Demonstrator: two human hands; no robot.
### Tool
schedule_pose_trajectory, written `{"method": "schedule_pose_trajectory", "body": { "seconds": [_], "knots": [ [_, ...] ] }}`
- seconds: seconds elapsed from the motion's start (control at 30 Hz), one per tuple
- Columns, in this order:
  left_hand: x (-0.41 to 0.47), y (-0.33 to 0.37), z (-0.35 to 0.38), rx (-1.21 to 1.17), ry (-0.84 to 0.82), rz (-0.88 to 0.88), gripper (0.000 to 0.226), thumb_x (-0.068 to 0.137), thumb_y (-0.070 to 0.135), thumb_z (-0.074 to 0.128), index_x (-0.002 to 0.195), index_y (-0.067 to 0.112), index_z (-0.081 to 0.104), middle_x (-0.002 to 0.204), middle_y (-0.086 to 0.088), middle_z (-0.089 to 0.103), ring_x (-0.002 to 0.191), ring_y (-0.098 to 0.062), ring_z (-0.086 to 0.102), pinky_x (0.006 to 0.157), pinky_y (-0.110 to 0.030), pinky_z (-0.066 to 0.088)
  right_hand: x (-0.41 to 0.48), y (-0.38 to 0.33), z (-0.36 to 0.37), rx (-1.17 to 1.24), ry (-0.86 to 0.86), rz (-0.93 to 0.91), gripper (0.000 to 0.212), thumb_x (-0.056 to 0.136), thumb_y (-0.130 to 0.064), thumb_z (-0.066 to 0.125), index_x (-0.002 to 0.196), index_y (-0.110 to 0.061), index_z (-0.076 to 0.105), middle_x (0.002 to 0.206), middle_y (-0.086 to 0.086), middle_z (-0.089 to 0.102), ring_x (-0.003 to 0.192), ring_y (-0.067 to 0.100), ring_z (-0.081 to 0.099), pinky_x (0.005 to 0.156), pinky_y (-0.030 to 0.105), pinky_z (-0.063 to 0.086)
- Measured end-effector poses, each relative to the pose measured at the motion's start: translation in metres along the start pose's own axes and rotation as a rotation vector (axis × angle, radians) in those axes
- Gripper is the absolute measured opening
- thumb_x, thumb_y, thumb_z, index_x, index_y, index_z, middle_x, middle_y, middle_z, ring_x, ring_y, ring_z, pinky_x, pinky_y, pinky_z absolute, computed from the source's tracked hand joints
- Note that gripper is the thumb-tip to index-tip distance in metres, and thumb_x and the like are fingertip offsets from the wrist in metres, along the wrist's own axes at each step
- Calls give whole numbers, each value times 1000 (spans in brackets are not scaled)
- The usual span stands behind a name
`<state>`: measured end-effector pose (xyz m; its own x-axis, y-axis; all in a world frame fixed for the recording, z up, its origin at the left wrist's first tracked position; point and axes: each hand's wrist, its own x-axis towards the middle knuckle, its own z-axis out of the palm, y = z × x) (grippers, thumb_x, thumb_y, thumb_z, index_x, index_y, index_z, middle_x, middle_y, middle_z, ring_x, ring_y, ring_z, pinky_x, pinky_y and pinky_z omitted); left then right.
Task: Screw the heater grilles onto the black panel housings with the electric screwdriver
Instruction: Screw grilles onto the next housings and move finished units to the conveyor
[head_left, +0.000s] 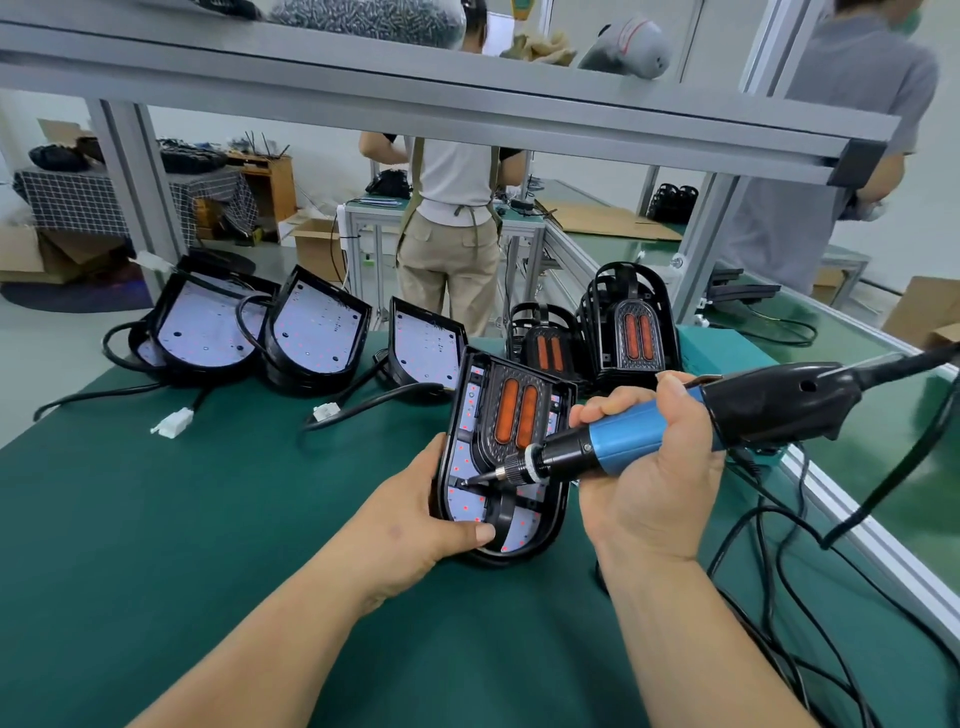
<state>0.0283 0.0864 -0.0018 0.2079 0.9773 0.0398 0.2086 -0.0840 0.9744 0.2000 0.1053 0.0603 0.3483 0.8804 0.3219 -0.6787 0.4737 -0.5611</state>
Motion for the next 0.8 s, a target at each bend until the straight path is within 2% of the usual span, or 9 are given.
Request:
{"method": "schedule_pose_trajectory", "body": {
  "seconds": [0.3, 0.47, 0.53, 0.6, 0.7, 0.77, 0.8],
  "knots": [
    [-1, 2, 0, 20, 11, 16, 67, 69, 15, 75, 125, 46, 53, 126, 6, 68, 122, -19, 62, 112, -48, 39, -1, -1, 3, 7, 7, 14, 8, 81, -17, 58, 73, -21, 58, 55, 2, 53, 50, 21, 55, 61, 37, 54],
    [0, 4, 1, 51, 3, 42, 74, 69, 19, 75, 130, 50, 49, 127, 8, 67, 122, -18, 61, 111, -48, 40, -2, 0, 4, -5, -1, 27, 20, 81, -19, 58, 63, -26, 62, 52, 2, 54, 49, 22, 55, 63, 36, 52],
    [2, 5, 1, 74, -3, 51, 83, 67, 19, 75, 140, 46, 43, 125, 10, 68, 119, -17, 62, 109, -46, 41, -5, 3, 5, -41, -17, 38, 9, 80, -19, 58, 72, -17, 58, 51, 5, 51, 48, 24, 53, 59, 34, 50],
    [4, 5, 2, 65, -1, 47, 84, 65, 21, 76, 140, 45, 44, 117, 11, 71, 112, -17, 64, 106, -45, 42, -8, 4, 6, -68, -33, 30, 12, 81, -18, 57, 79, -8, 50, 52, 6, 51, 48, 24, 53, 56, 34, 49],
    [5, 5, 0, 12, -11, 21, 76, 65, 18, 77, 134, 41, 52, 124, 5, 69, 121, -23, 62, 110, -50, 42, -7, -2, 6, -56, -34, 7, 8, 82, -18, 57, 74, -18, 59, 52, 4, 53, 48, 22, 56, 57, 34, 51],
    [4, 6, -1, -25, -13, -17, 71, 66, 16, 77, 131, 36, 55, 123, 3, 70, 120, -25, 62, 106, -49, 46, -2, -7, 6, -27, -27, 6, 4, 82, -19, 57, 83, -16, 56, 54, 3, 53, 50, 22, 55, 57, 35, 52],
    [4, 6, 0, -38, -14, -46, 68, 67, 16, 76, 129, 36, 56, 121, 3, 71, 117, -23, 64, 100, -45, 51, 0, -9, 5, -11, -14, 13, 14, 81, -20, 58, 91, -12, 51, 54, 3, 53, 51, 22, 55, 58, 35, 52]
  ]
}}
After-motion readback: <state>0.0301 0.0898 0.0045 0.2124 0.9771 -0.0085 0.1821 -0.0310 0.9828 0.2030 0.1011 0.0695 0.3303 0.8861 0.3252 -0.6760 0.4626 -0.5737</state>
